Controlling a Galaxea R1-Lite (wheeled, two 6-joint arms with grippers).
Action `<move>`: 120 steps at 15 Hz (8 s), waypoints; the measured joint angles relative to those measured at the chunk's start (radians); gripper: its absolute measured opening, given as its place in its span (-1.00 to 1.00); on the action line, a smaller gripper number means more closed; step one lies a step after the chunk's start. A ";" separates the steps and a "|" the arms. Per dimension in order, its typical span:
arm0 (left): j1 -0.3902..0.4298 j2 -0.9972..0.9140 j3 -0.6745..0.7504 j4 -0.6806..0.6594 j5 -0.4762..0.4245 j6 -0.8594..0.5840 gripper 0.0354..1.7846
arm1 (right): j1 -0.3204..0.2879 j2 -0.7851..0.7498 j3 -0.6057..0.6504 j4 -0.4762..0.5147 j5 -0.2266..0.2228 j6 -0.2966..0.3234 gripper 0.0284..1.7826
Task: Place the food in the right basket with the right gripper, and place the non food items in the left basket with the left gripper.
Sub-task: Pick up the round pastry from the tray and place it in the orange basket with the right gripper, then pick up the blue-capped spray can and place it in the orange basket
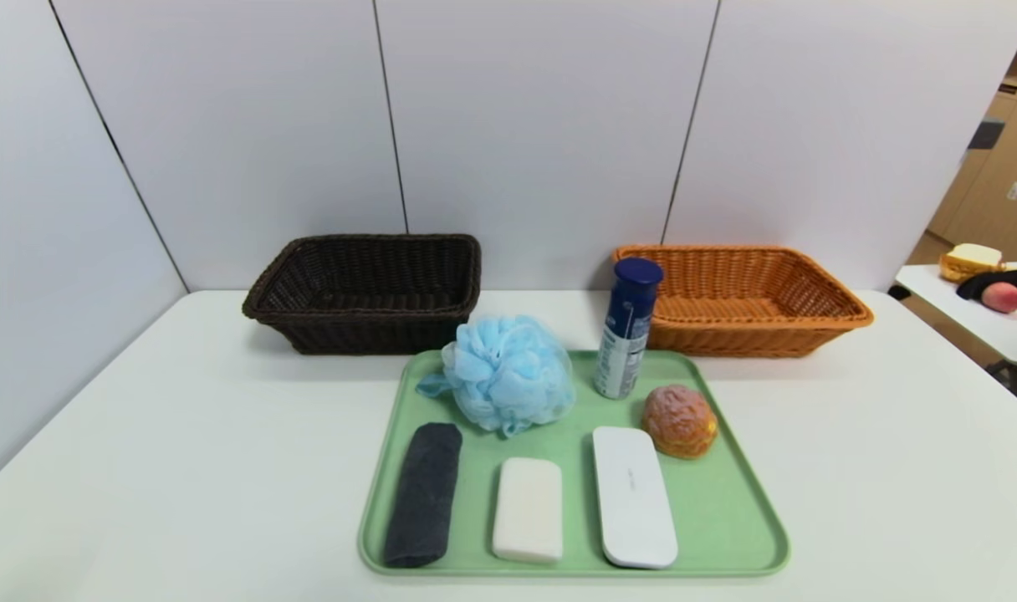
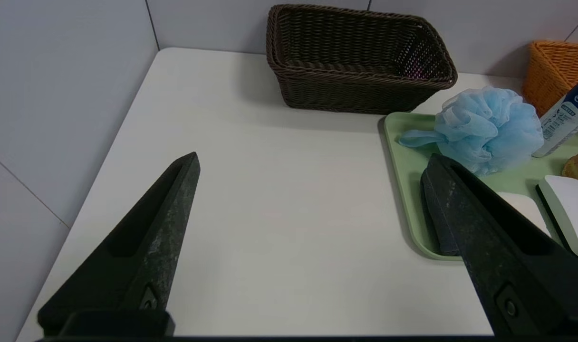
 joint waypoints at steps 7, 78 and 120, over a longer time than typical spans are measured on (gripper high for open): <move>-0.034 0.412 -0.239 -0.071 -0.133 -0.178 0.89 | 0.129 0.610 -0.530 0.246 -0.002 0.205 0.90; -0.271 0.456 -0.124 -0.014 -0.043 -0.137 0.89 | 0.232 1.135 -0.823 0.091 -0.169 0.495 -0.21; -0.276 0.499 -0.113 -0.013 -0.043 -0.137 0.89 | 0.188 1.253 -0.945 0.099 -0.085 0.455 0.87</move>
